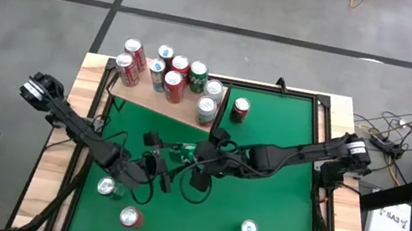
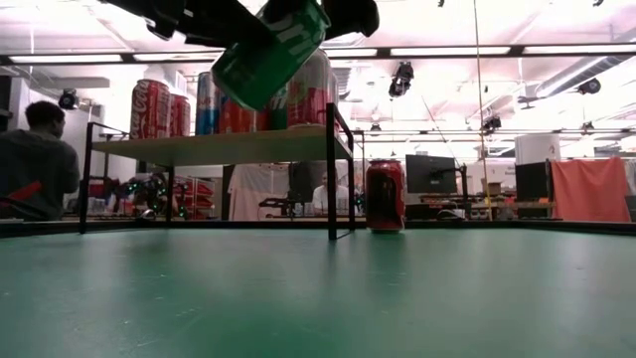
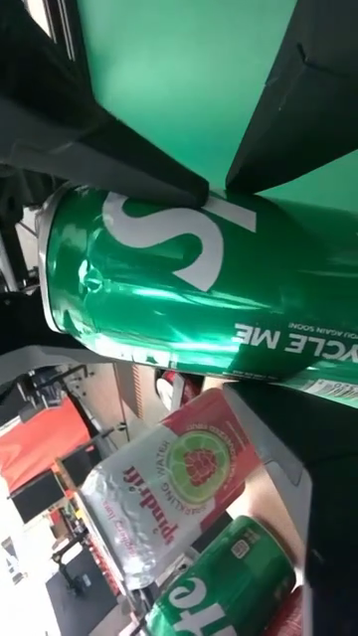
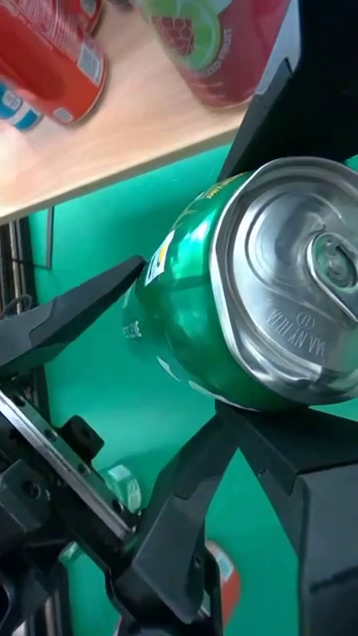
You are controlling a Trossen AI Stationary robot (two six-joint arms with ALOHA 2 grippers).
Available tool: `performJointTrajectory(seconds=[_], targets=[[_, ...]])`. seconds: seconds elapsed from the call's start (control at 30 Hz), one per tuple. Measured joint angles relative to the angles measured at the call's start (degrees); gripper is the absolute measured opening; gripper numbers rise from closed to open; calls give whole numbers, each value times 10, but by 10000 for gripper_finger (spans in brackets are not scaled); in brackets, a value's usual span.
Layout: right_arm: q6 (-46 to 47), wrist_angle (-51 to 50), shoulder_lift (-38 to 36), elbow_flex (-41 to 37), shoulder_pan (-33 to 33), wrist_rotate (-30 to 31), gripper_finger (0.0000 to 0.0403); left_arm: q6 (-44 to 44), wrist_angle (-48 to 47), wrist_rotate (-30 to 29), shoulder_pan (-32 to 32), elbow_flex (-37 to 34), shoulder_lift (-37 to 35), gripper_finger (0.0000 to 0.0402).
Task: Place canned beverage on shelf
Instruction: Put the green soda can on the shelf aligned with the other green soda can
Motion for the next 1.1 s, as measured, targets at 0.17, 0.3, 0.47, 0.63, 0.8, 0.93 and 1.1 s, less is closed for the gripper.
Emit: performJointTrajectory(seconds=[0.17, 0.3, 0.47, 0.63, 0.8, 0.93, 1.1], targets=[[4, -14, 7, 10, -2, 7, 302, -6, -3, 10, 1, 0, -1, 305], [4, -14, 8, 10, -2, 9, 302, -9, -8, 10, 2, 0, -1, 305], [4, -8, 8, 10, -3, 14, 302, -40, -8, -10, 11, 0, -1, 319], [7, -18, 8, 10, -8, 18, 302, -54, -22, 29, 27, 0, -2, 327], [7, -16, 8, 11, -13, 9, 302, -53, -34, 29, 28, 0, -2, 327], [19, -3, 9, 13, -19, 11, 302, -34, -34, -15, 28, 0, -2, 327], [27, -4, 9, 13, -24, 12, 302, -4, -36, -1, 29, 0, -2, 327]])
